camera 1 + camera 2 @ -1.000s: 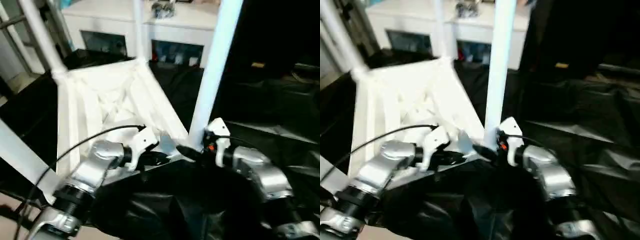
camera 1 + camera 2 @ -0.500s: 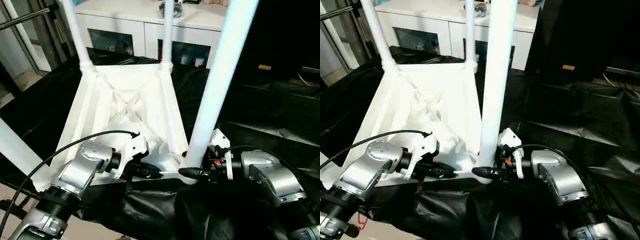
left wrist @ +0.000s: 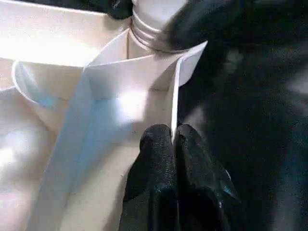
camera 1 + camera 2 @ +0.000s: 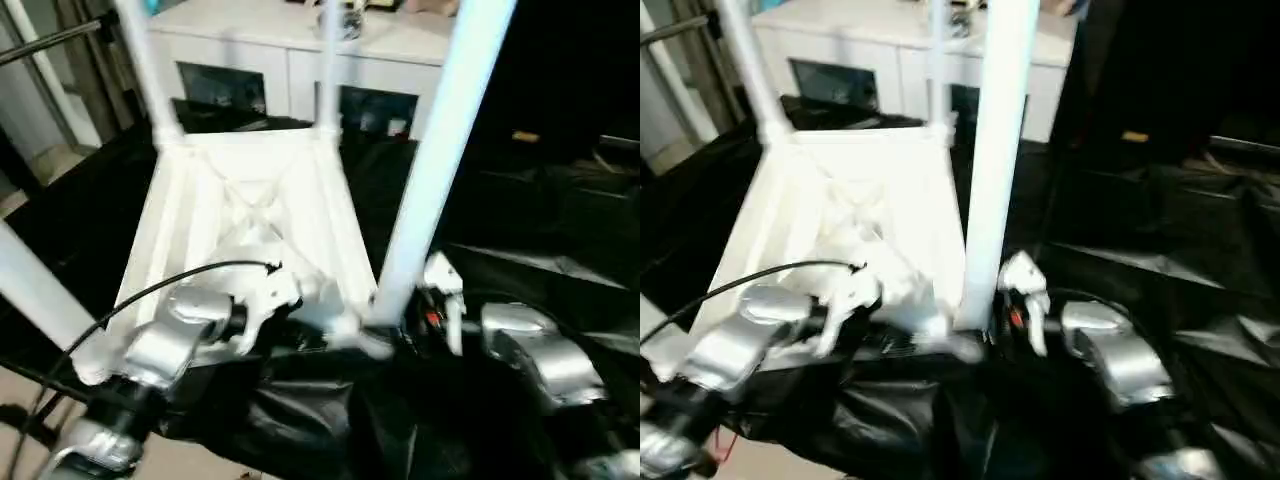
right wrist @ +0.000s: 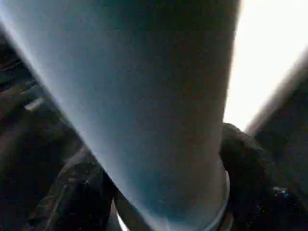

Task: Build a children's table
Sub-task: Rotate leg to tighten

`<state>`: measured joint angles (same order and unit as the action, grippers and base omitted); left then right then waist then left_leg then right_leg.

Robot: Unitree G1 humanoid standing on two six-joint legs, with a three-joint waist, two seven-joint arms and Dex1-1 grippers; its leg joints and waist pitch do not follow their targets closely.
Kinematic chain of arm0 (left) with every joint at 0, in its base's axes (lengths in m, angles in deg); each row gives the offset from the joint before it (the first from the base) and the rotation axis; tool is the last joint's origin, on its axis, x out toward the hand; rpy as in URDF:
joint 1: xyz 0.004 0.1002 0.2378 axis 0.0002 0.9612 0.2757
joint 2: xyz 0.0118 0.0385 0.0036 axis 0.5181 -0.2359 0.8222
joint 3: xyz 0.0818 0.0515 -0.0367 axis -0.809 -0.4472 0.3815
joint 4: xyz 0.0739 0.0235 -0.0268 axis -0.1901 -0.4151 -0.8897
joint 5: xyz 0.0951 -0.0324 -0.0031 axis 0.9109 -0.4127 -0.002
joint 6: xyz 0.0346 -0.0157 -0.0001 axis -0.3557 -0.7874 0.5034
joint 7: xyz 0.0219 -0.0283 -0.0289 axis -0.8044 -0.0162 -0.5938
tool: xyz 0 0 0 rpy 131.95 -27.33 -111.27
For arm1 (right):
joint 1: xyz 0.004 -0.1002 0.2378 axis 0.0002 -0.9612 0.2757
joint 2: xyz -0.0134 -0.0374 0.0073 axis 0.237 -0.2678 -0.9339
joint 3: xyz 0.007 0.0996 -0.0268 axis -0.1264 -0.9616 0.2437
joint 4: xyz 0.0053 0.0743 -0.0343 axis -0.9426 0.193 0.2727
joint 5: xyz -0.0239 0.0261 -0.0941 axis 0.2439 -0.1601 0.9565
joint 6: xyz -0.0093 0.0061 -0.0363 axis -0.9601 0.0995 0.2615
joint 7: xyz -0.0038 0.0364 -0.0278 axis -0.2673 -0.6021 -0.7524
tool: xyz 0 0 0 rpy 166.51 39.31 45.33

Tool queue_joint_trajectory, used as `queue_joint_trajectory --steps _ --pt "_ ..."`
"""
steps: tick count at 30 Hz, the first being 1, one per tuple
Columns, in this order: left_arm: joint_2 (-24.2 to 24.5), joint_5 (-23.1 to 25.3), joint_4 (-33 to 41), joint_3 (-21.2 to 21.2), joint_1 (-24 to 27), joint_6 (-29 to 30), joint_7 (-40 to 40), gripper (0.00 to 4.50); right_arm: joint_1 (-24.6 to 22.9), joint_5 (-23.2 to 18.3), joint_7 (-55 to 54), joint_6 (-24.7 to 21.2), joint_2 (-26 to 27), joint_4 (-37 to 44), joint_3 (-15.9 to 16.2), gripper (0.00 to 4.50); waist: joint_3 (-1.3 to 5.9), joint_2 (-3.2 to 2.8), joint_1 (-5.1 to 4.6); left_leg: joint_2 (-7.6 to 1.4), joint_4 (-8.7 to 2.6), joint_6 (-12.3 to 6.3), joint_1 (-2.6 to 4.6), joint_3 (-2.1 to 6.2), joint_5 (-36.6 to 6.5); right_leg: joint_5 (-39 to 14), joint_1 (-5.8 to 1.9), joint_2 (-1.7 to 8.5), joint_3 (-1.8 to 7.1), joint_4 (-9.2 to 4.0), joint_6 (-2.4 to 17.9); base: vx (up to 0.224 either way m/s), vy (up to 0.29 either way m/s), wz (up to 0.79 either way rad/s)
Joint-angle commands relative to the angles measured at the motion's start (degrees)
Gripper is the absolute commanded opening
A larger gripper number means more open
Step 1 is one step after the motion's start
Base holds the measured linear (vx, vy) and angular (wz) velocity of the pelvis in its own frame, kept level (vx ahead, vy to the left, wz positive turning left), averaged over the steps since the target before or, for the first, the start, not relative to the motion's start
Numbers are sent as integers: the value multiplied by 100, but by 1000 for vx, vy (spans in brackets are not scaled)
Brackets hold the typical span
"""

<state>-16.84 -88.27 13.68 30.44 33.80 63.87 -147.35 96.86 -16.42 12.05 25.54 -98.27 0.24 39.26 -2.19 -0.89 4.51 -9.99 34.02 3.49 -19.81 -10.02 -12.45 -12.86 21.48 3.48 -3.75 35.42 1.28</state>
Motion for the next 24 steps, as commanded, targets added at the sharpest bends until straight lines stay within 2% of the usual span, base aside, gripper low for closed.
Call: queue_joint_trajectory --steps 1,2,4,5,8,9,10,12,14,15,16,19,22,24 --pt "-358 -105 -52 83 -166 61 592 0 -46 218 -492 -80 353 -313 340 265 203 80 0 -350 -456 -93 8 144 -971 -2059 -206 585 332 -577 961 0 0 0" --pt "-520 -42 -120 103 -226 148 901 0 1 238 -918 -151 573 -468 213 265 195 74 -18 -356 -469 -80 29 137 -999 -2037 -170 564 344 -582 918 0 0 0" --pt "-726 9 -165 124 -276 230 1217 0 37 275 -1351 -229 800 -601 116 265 183 82 -43 -338 -490 -56 14 158 -1109 -2287 -195 577 329 -609 833 0 0 0" --pt "-810 27 -161 127 -284 258 1299 0 47 319 -1497 -250 885 -642 103 265 181 77 -50 -340 -488 -42 36 151 -1152 -2322 -162 573 340 -628 805 0 0 0" --pt "-982 91 -138 117 -291 300 1467 0 91 473 -1913 -238 1074 -774 83 265 179 74 -82 -344 -501 -66 30 158 -1165 -2259 -164 571 347 -626 794 0 0 0" --pt "-1076 141 -61 43 -260 312 1483 0 127 505 -2052 -170 1191 -878 57 300 187 82 -86 -343 -505 -73 24 164 -1151 -2214 -172 574 345 -621 795 0 0 0" --pt "-1097 151 -21 -2 -241 312 1462 0 136 468 -2011 -151 1225 -900 46 300 191 73 -86 -343 -502 -77 25 160 -1143 -2169 -167 576 349 -619 803 0 0 0" --pt "-1088 135 26 -49 -213 328 1389 0 141 395 -1935 -171 1242 -885 21 336 200 83 -88 -346 -500 -129 12 154 -1042 -1906 -184 571 354 -599 850 0 0 0" --pt "-1029 113 97 -112 -165 323 1290 0 154 366 -1909 -152 1253 -856 6 342 200 77 -88 -352 -504 -162 7 153 -1002 -1744 -186 569 355 -582 896 0 0 0" --pt "-999 105 125 -128 -147 323 1256 0 156 389 -1922 -117 1245 -841 9 345 200 93 -91 -348 -498 -181 7 143 -984 -1693 -185 571 360 -584 917 0 0 0" --pt "-903 72 188 -138 -109 332 1122 0 136 398 -1765 -60 1175 -735 73 370 196 83 -92 -348 -503 -187 3 146 -1000 -1735 -190 575 358 -585 922 0 0 0" --pt "-740 54 283 -139 -50 304 872 0 78 381 -1352 46 1027 -497 199 370 204 82 -90 -359 -502 -218 -10 149 -952 -1631 -204 576 358 -573 917 0 0 0" --pt "-480 -87 433 -181 41 181 364 0 -82 198 -451 116 665 7 430 370 227 71 -80 -353 -471 -326 -15 135 -723 -1143 -226 559 360 -526 1007 0 0 0" --pt "-350 -188 530 -208 89 171 96 0 -147 81 2 89 442 221 521 370 267 73 -78 -358 -434 -489 -28 130 -368 -404 -248 546 354 -439 1178 0 0 0"
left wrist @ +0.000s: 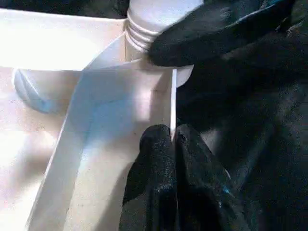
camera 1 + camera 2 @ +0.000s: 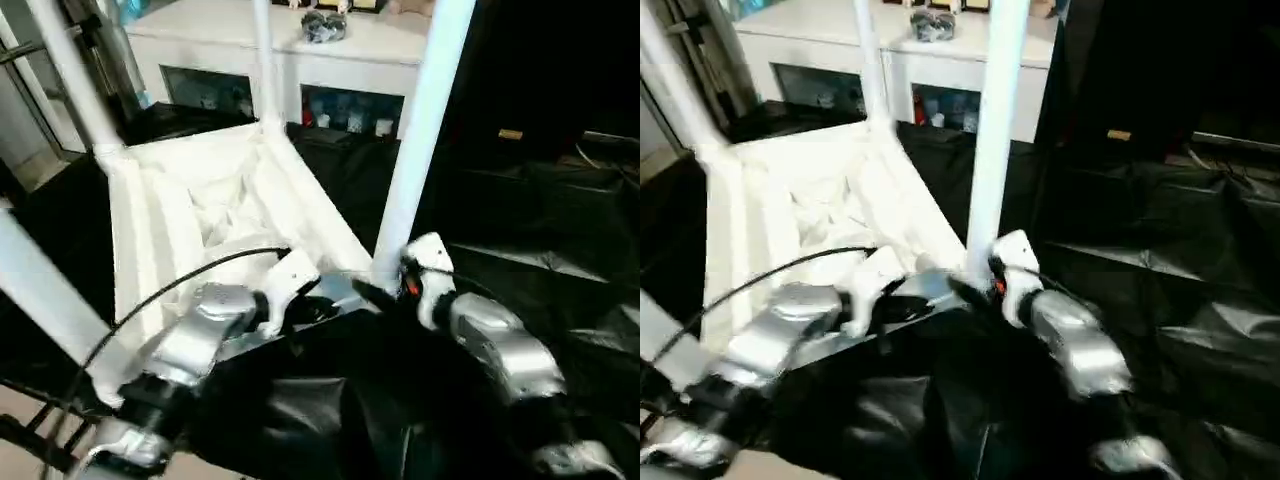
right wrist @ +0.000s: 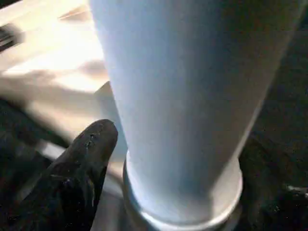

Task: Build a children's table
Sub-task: Rotate leg to tighten

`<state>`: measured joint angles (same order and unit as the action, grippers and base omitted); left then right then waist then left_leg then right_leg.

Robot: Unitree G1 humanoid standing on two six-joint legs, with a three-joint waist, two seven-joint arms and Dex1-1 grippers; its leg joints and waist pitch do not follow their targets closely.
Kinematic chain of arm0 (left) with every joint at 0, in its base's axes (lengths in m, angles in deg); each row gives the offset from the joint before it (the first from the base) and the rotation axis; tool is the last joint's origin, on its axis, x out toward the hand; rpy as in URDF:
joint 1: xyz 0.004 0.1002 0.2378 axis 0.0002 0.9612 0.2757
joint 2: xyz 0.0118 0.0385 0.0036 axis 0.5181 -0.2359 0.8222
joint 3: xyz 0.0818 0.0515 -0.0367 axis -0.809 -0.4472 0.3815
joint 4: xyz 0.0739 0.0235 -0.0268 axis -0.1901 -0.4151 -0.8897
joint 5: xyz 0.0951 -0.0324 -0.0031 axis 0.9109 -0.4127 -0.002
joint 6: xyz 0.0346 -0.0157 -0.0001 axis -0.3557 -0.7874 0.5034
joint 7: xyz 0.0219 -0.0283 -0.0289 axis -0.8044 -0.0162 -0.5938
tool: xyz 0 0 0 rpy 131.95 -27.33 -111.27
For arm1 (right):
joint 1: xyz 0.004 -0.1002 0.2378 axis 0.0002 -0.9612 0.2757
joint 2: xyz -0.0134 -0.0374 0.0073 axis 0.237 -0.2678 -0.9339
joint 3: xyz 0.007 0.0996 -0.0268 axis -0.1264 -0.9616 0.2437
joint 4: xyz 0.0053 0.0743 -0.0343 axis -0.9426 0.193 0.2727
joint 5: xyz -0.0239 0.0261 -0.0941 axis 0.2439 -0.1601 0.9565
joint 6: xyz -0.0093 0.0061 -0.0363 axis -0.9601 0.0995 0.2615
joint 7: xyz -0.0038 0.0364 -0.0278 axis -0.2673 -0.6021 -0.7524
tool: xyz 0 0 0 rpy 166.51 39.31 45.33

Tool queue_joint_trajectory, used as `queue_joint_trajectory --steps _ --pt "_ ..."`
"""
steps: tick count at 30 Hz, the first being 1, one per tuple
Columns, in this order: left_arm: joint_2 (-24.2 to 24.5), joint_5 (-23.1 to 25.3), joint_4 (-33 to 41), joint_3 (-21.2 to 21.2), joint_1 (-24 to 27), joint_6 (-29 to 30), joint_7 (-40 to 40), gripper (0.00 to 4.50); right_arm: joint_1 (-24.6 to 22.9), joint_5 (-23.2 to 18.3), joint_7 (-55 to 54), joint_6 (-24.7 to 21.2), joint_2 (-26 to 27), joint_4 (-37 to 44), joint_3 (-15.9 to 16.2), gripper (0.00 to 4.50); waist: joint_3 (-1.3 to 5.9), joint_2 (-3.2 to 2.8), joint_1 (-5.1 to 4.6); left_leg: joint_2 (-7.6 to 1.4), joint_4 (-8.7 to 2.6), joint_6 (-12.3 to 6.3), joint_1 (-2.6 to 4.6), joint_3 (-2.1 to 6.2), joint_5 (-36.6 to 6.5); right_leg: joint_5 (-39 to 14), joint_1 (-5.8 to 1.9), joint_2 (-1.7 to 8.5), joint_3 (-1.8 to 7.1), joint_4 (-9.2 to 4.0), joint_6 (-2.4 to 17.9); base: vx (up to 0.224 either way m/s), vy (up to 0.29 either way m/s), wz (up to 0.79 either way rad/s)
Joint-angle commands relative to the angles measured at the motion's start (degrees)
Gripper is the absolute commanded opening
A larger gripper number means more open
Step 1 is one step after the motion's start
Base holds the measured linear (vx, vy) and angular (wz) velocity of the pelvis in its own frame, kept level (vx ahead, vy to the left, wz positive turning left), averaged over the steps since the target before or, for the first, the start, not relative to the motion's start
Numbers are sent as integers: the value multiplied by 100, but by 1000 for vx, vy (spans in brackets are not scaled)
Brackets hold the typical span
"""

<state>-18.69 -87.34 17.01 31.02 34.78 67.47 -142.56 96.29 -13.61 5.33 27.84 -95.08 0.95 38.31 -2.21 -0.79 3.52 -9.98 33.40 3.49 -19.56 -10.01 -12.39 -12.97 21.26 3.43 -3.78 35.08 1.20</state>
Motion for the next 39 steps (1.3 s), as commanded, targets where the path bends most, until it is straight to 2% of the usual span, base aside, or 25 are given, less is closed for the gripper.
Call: queue_joint_trajectory --steps 1,3,5,6,9,10,13,14,16,17,18,21,22,23,24,27,28,29,30,33,37,39 --pt "-87 -327 231 -286 9 -258 -546 0 -121 -259 920 -139 -8 256 657 370 283 66 19 -356 -362 -538 -62 131 -241 -159 -242 543 351 -371 1243 0 0 0" --pt "15 -358 262 -302 23 -267 -704 0 -152 -319 1231 -132 -191 365 695 370 341 74 41 -342 -278 -828 -65 119 305 854 -232 525 342 -247 1466 0 0 0" --pt "128 -368 276 -322 30 -325 -872 0 -182 -359 1586 -98 -401 458 728 370 327 93 63 -343 -260 -988 -71 110 355 1048 -210 515 331 -236 1540 0 0 0" --pt "204 -378 278 -323 26 -351 -984 0 -188 -369 1816 -78 -548 497 739 370 309 90 85 -363 -266 -1048 -76 101 204 825 -208 539 330 -255 1576 0 0 0" --pt "290 -419 274 -313 6 -360 -1118 0 -173 -405 2084 -172 -729 547 753 358 286 97 131 -381 -290 -913 -70 102 -37 248 -209 542 320 -292 1526 0 0 0" --pt "314 -434 278 -315 2 -352 -1153 0 -171 -420 2151 -213 -772 564 755 348 279 128 126 -385 -296 -885 -66 94 -87 144 -203 542 324 -309 1510 0 0 0" --pt "334 -444 288 -297 4 -350 -1211 0 -149 -484 2254 -327 -830 588 751 337 262 132 141 -383 -314 -722 -47 93 -239 -208 -191 544 334 -340 1446 0 0 0" --pt "334 -442 290 -292 7 -357 -1223 0 -141 -507 2275 -370 -836 595 752 337 263 129 145 -381 -316 -677 -47 94 -256 -253 -196 550 340 -342 1432 0 0 0" --pt "324 -443 296 -287 23 -356 -1216 0 -133 -529 2281 -398 -820 599 759 300 269 131 145 -377 -316 -646 -55 99 -214 -209 -205 551 339 -331 1411 0 0 0" --pt "320 -442 298 -287 28 -356 -1213 0 -131 -533 2280 -404 -812 596 758 297 274 133 146 -374 -312 -647 -57 99 -183 -164 -209 550 338 -325 1412 0 0 0" --pt "284 -443 316 -271 57 -328 -1138 0 -120 -532 2229 -411 -752 568 734 297 287 147 148 -370 -300 -682 -62 102 -58 32 -216 548 336 -296 1425 0 0 0" --pt "192 -410 298 -217 60 -241 -917 0 -59 -430 1872 -382 -569 376 619 282 289 144 148 -361 -290 -729 -72 98 5 133 -215 549 333 -290 1440 0 0 0" --pt "163 -393 279 -198 52 -236 -852 0 -32 -391 1749 -382 -515 307 583 282 275 144 136 -361 -300 -711 -75 100 -44 33 -206 552 332 -306 1442 0 0 0" --pt "44 -316 209 -144 5 -145 -576 0 103 -166 1070 -295 -283 -69 443 273 269 138 128 -361 -308 -632 -66 100 -153 -184 -198 561 332 -329 1439 0 0 0" --pt "-15 -285 167 -118 -20 -122 -449 0 152 -89 815 -277 -198 -211 393 271 251 147 86 -344 -325 -517 -88 102 -276 -454 -205 555 330 -360 1407 0 0 0" --pt "-260 -271 64 10 -101 38 -49 0 280 44 96 -233 78 -584 245 267 219 142 19 -333 -352 -275 -61 107 -612 -1223 -191 557 344 -446 1215 0 0 0" --pt "-322 -255 49 30 -116 86 59 0 320 73 -134 -245 165 -684 194 267 221 143 16 -329 -346 -262 -55 106 -641 -1279 -187 555 349 -451 1187 0 0 0" --pt "-441 -216 22 61 -143 177 273 0 400 125 -578 -284 336 -879 95 266 228 139 -3 -326 -351 -243 -65 108 -617 -1291 -192 552 354 -449 1149 0 0 0" --pt "-441 -216 22 61 -143 177 273 0 400 125 -578 -284 336 -879 95 266 224 142 -17 -318 -357 -231 -81 115 -591 -1301 -197 545 346 -450 1117 0 0 0" --pt "-680 -98 -53 81 -197 305 741 0 539 241 -1448 -395 717 -1226 -99 266 238 133 -24 -320 -351 -246 -77 117 -546 -1183 -192 544 354 -441 1111 0 0 0" --pt "-969 23 -191 138 -304 346 1222 0 559 327 -1711 -236 1005 -1383 -17 266 246 119 -21 -319 -347 -275 -82 111 -491 -934 -190 536 350 -426 1149 0 0 0" --pt "-1020 -3 -176 108 -325 344 1192 0 559 198 -1521 -243 1069 -1365 -1 335 251 114 6 -314 -342 -352 -86 108 -445 -830 -194 537 355 -420 1132 0 0 0"
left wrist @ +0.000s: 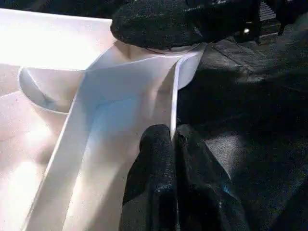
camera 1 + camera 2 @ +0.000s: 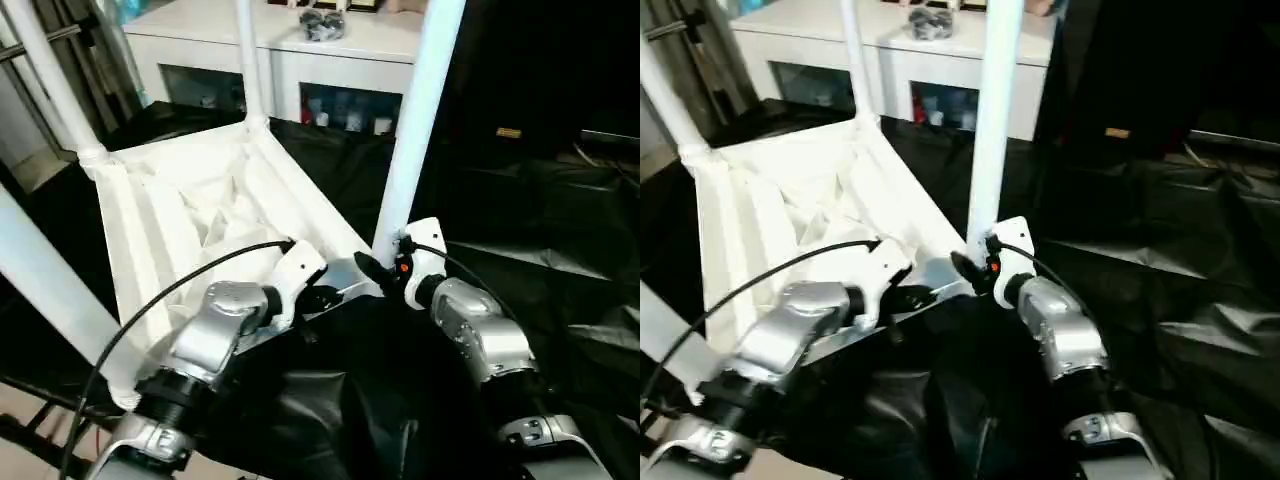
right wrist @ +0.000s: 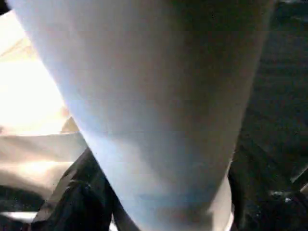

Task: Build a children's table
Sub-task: Rotate leg to tighten

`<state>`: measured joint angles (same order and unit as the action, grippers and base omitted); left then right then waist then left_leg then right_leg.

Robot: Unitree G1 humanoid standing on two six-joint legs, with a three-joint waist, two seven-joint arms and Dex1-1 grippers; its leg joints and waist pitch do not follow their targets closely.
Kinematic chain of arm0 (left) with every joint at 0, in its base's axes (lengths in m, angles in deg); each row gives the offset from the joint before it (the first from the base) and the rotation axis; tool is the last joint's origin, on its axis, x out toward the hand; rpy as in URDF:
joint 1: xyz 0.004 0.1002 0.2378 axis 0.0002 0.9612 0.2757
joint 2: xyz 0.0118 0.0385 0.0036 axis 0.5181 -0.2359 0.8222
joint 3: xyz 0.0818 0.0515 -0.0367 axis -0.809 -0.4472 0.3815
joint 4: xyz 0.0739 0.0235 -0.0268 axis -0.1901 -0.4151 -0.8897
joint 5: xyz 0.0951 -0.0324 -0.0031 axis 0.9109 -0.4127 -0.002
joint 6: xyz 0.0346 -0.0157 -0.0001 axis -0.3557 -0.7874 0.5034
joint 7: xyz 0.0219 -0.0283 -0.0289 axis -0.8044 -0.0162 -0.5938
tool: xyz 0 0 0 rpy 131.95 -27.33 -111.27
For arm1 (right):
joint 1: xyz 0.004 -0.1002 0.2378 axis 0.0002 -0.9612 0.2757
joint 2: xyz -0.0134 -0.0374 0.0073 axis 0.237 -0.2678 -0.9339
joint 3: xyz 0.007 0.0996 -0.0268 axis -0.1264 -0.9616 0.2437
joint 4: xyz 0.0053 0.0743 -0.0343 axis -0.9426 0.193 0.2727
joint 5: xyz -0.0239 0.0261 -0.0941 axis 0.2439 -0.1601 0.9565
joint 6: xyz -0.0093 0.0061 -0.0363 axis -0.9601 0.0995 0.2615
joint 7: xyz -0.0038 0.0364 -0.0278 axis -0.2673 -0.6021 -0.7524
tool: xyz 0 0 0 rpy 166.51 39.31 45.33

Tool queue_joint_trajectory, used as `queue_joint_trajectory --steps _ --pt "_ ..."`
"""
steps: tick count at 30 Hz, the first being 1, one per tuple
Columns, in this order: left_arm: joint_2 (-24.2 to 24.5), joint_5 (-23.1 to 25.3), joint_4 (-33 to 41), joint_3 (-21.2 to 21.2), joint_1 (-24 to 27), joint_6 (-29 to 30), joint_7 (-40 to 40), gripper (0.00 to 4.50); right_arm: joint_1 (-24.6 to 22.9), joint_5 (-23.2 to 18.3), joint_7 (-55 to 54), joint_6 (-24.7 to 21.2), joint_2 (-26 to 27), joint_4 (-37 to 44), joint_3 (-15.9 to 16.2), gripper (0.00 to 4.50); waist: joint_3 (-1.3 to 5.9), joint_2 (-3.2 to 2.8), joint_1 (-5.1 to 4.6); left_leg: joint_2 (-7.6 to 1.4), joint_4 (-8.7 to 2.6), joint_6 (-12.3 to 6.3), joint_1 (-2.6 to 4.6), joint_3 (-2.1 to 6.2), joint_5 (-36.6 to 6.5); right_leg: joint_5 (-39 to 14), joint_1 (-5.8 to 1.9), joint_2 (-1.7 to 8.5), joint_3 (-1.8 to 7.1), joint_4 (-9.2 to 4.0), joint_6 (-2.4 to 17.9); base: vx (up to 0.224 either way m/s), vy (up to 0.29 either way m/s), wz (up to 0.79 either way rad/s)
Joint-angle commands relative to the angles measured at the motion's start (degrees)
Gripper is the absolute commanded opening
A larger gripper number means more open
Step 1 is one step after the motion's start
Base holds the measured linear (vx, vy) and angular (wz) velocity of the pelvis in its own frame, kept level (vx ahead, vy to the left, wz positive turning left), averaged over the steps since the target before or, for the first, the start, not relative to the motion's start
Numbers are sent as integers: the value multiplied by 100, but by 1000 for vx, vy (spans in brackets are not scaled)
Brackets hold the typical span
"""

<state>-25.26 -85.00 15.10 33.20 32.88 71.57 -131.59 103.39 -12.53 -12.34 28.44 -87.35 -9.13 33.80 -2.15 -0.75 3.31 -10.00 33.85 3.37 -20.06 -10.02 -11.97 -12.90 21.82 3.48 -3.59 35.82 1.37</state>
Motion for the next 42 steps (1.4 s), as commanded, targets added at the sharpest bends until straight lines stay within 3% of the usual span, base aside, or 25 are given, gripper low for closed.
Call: queue_joint_trajectory --steps 1,4,7,12,16,17,25,38,42 --pt "-355 -251 36 -126 -129 -73 55 0 -145 65 292 -305 296 -347 445 335 246 107 28 -313 -389 -353 -38 111 -485 -820 -252 529 335 -490 1116 0 0 0" --pt "-188 -304 178 -218 -52 -146 -269 0 -119 174 498 -118 148 -282 551 373 237 100 25 -318 -399 -343 -43 117 -598 -973 -248 537 332 -508 1088 0 0 0" --pt "-15 -397 323 -249 43 -231 -603 0 -138 123 987 34 -48 -126 689 381 248 66 22 -323 -391 -350 -42 119 -554 -815 -250 533 332 -491 1125 0 0 0" --pt "337 -522 509 -285 182 -338 -1151 0 -348 6 2297 360 -594 416 1074 381 266 90 54 -323 -358 -582 -54 105 -336 -264 -279 521 323 -444 1245 0 0 0" --pt "566 -579 580 -354 251 -430 -1536 0 -432 -169 2938 318 -842 657 1066 381 255 81 50 -341 -373 -637 -45 113 -405 -349 -268 528 316 -451 1328 0 0 0" --pt "634 -604 613 -373 275 -460 -1660 0 -454 -221 3107 286 -926 729 1086 381 259 41 70 -346 -367 -627 -34 118 -439 -378 -264 532 319 -450 1345 0 0 0" --pt "950 -770 769 -450 327 -419 -2266 0 -616 -368 3921 204 -1341 972 1239 381 258 75 158 -361 -368 -627 -21 109 -419 -274 -268 535 321 -428 1404 0 0 0" --pt "995 -743 733 -373 358 -417 -2249 0 -676 -507 4252 -110 -1403 1126 1279 281 272 97 197 -351 -353 -620 -27 104 -282 -206 -271 531 311 -405 1386 0 0 0" --pt "811 -571 523 -278 256 -352 -1723 0 -670 -295 3491 -17 -1110 874 1126 270 257 101 182 -352 -365 -584 -27 105 -312 -305 -254 531 316 -423 1370 0 0 0"
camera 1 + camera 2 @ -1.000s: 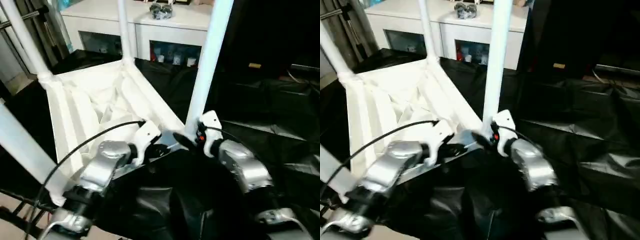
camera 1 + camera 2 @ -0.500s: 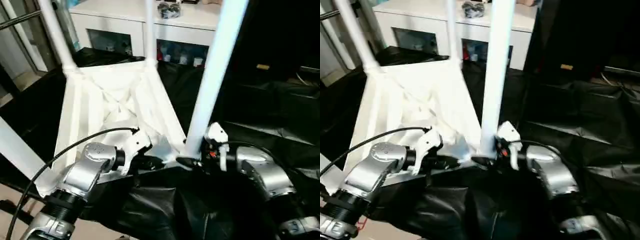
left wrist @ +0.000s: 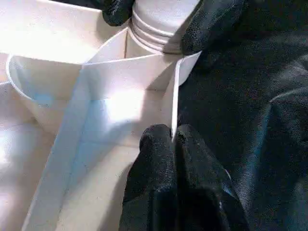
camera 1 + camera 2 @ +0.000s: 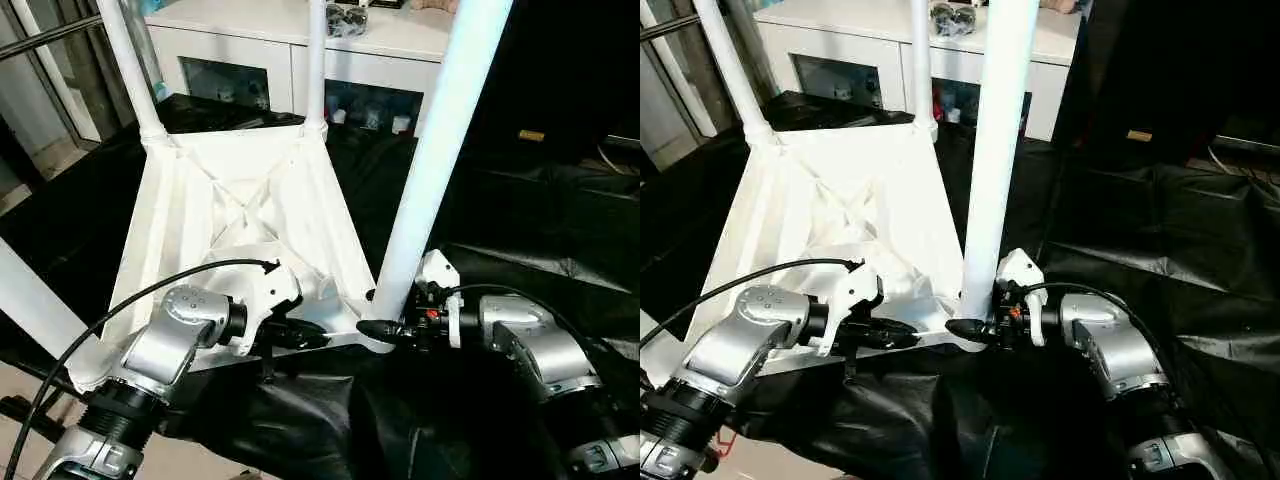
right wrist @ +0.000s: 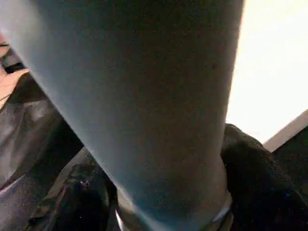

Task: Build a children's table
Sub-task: Rotate leg to tighten

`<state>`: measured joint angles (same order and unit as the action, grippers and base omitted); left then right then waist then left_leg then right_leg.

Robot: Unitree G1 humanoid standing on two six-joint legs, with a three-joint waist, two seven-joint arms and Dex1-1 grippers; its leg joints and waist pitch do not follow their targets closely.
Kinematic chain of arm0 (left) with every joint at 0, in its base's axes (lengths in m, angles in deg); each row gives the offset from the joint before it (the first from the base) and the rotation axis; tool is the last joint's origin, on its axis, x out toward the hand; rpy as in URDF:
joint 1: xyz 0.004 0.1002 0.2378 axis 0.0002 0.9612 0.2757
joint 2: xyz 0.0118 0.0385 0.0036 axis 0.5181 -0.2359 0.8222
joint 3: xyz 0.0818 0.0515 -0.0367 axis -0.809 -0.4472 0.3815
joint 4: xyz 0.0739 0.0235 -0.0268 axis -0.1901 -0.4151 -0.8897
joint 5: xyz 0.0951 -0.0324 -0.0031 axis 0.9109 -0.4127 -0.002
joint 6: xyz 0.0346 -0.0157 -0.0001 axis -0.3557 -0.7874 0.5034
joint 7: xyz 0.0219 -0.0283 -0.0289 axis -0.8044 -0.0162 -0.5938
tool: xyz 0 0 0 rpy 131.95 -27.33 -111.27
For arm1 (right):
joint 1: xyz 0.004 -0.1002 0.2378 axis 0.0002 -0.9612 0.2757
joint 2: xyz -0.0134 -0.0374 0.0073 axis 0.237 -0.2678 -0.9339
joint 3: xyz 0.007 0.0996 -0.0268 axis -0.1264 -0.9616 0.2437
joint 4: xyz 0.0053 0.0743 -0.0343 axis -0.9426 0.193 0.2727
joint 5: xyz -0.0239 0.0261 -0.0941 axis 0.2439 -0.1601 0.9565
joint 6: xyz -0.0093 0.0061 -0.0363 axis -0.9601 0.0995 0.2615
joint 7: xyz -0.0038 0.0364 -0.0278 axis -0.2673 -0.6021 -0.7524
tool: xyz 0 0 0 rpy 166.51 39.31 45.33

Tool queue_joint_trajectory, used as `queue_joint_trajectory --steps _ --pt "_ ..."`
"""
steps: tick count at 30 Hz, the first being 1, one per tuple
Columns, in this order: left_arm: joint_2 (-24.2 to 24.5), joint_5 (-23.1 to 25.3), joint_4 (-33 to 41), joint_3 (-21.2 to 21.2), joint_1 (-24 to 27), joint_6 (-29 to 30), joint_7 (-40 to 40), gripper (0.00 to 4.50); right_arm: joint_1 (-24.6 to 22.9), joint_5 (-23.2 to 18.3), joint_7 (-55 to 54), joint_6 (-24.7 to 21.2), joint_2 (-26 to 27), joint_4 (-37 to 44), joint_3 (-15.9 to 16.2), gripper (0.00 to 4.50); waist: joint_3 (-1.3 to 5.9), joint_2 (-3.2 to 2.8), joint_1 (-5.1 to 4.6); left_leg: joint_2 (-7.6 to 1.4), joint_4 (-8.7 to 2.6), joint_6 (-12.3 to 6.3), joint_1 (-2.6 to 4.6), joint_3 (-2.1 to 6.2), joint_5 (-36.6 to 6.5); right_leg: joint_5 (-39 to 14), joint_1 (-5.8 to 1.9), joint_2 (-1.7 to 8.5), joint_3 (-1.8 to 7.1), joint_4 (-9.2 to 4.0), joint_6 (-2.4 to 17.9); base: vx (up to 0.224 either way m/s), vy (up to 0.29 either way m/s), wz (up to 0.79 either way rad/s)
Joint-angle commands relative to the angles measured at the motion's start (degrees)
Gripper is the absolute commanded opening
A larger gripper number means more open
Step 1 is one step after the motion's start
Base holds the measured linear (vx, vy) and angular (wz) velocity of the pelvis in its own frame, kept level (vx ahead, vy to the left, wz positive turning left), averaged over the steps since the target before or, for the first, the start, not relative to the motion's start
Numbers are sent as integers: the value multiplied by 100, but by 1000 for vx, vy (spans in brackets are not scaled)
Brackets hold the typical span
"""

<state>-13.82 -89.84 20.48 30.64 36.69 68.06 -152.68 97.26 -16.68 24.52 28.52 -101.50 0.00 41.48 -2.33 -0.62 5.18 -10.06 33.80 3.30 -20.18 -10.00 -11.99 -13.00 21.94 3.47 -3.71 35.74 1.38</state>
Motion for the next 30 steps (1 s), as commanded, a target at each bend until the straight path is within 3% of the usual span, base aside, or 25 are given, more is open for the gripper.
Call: queue_joint_trajectory --steps 1,3,5,6,12,13,15,19,24,30 --pt "-425 -34 -114 32 -185 29 612 0 -14 246 -604 43 440 -218 282 269 257 94 -18 -339 -377 -505 -13 105 -435 -570 -261 535 319 -449 1328 0 0 0" --pt "-686 81 -356 155 -345 107 1161 0 125 500 -1618 95 779 -683 96 269 223 92 -43 -320 -399 -304 5 101 -669 -1169 -238 547 325 -514 1238 0 0 0" --pt "-769 113 -419 180 -394 130 1313 0 167 529 -1892 68 884 -804 31 269 230 95 -56 -310 -407 -203 7 114 -768 -1529 -256 552 325 -540 1115 0 0 0" --pt "-922 147 -515 217 -477 183 1547 0 239 578 -2377 34 1072 -1003 -79 269 217 94 -72 -316 -415 -159 22 112 -853 -1758 -221 551 342 -574 987 0 0 0" --pt "-1500 273 -772 266 -719 211 2313 0 485 834 -3993 -126 1683 -1616 -335 269 241 86 -110 -307 -429 -108 8 123 -820 -1568 -224 543 339 -565 947 0 0 0" --pt "-1533 293 -769 231 -714 179 2319 0 491 802 -3922 -70 1724 -1630 -332 269 239 89 -113 -309 -426 -126 4 122 -825 -1554 -224 547 345 -564 942 0 0 0" --pt "-1578 287 -728 141 -668 108 2200 0 497 700 -3741 16 1801 -1605 -373 324 244 89 -105 -313 -421 -204 -10 119 -794 -1454 -227 547 348 -557 928 0 0 0" --pt "-1436 193 -568 -2 -563 50 1816 0 507 590 -3445 181 1759 -1445 -385 355 251 80 -107 -317 -421 -264 -28 118 -731 -1279 -231 547 344 -542 950 0 0 0" --pt "-1122 95 -402 -58 -457 129 1336 0 455 505 -2634 374 1399 -1163 -144 371 261 88 -125 -319 -407 -389 -30 111 -565 -814 -248 532 338 -497 1097 0 0 0" --pt "-431 -120 -145 -256 -294 -142 72 0 253 153 -800 361 563 -552 113 371 273 100 -105 -345 -386 -614 -39 110 -441 -414 -271 534 333 -440 1229 0 0 0"
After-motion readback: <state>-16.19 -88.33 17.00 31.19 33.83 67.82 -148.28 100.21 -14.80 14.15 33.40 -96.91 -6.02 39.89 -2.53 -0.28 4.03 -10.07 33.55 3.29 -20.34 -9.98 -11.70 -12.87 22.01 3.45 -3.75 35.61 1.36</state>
